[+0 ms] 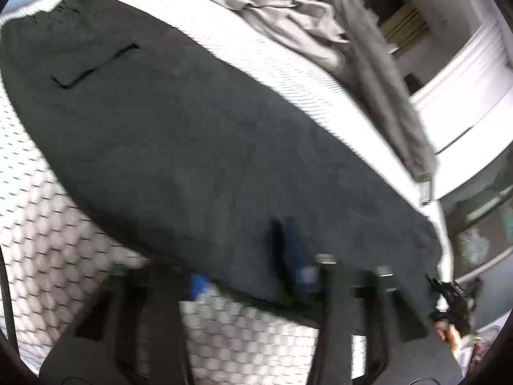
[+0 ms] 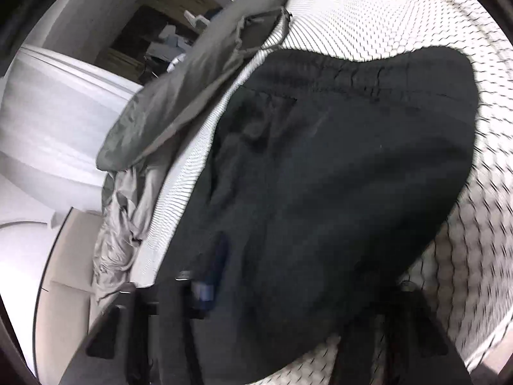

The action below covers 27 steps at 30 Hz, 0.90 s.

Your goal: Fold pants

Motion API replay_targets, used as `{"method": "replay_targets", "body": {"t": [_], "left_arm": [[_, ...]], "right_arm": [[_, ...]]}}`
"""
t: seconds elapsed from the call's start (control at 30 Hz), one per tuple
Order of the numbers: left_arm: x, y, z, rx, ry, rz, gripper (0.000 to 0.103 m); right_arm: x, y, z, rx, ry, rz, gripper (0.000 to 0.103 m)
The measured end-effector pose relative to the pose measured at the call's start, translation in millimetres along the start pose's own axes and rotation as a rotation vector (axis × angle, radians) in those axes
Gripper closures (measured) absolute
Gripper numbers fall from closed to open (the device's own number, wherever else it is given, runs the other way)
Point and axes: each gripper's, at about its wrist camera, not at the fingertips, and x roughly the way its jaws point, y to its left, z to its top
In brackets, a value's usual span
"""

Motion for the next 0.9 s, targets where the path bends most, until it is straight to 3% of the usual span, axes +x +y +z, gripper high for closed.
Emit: {"method": "replay_targets", "body": {"t": [0.07, 0.17, 0.23, 0.27, 0.3, 0.33, 0.4, 0.47, 0.53, 0.6, 0.67, 0.73, 0.77, 0.8, 0.87, 0.9], "left_arm": [[0.5, 2.1, -0.1, 0.011, -0.006, -0.004, 0.087], [0.2, 3.2, -1.3, 0.065, -0.009, 0.009, 0.085], [1.5, 1.8, -2.0, 0.083, -0.010, 0.018, 0.085], [2.1, 1.9, -1.5, 0.084, -0.009, 0.015, 0.085], [1.8, 1.7, -0.1, 0.085, -0.007, 0.016, 0.085], [1.7, 1.7, 0.5, 0.080, -0.006, 0.013, 0.085], [1.4, 1.5, 0.1, 0.072, -0.007, 0.014, 0.085], [0.3, 1.0, -1.4, 0.073, -0.011, 0.024, 0.085], [-0.4, -0.3, -2.9, 0.077, -0.012, 0.029, 0.084], [-0.9, -1.4, -2.9, 0.082, -0.011, 0.023, 0.082], [-1.9, 0.3, -2.4, 0.069, -0.007, 0.005, 0.082], [-1.1, 1.9, -0.9, 0.055, -0.001, -0.010, 0.082], [-0.6, 3.2, -0.5, 0.056, 0.001, -0.014, 0.081], [0.0, 4.0, -0.1, 0.058, 0.002, -0.015, 0.081], [1.4, 4.8, 1.4, 0.057, 0.010, -0.023, 0.081], [1.1, 6.5, 2.7, 0.043, 0.013, -0.035, 0.081]], "right_arm": [[-0.5, -1.9, 7.5, -0.067, -0.004, 0.019, 0.093], [-25.7, 0.5, 20.7, -0.110, -0.069, 0.083, 0.093], [-30.0, -3.9, 26.2, -0.114, -0.078, 0.065, 0.083], [-27.1, -14.8, 25.5, -0.091, -0.044, 0.039, 0.066], [-19.6, -32.0, 25.7, -0.022, 0.014, 0.023, 0.065], [-17.3, -45.2, 26.1, 0.040, 0.038, 0.075, 0.066], [-26.4, -62.2, 32.2, 0.138, 0.025, 0.173, 0.066], [-37.5, -69.5, 41.1, 0.176, -0.031, 0.186, 0.063], [-34.3, -73.2, 50.5, 0.164, -0.087, 0.121, 0.067], [-22.7, -70.2, 57.1, 0.131, -0.088, 0.086, 0.082], [-28.6, -53.7, 61.6, 0.086, -0.136, 0.116, 0.089], [-45.2, -31.8, 67.9, -0.019, -0.204, 0.129, 0.089], [-47.1, -28.3, 69.4, -0.054, -0.219, 0.109, 0.088], [-40.8, -27.2, 71.8, -0.080, -0.204, 0.051, 0.078], [-19.7, -44.5, 74.1, 0.002, -0.100, -0.045, 0.061], [-13.9, -64.0, 70.9, 0.113, -0.062, 0.014, 0.061]]}}
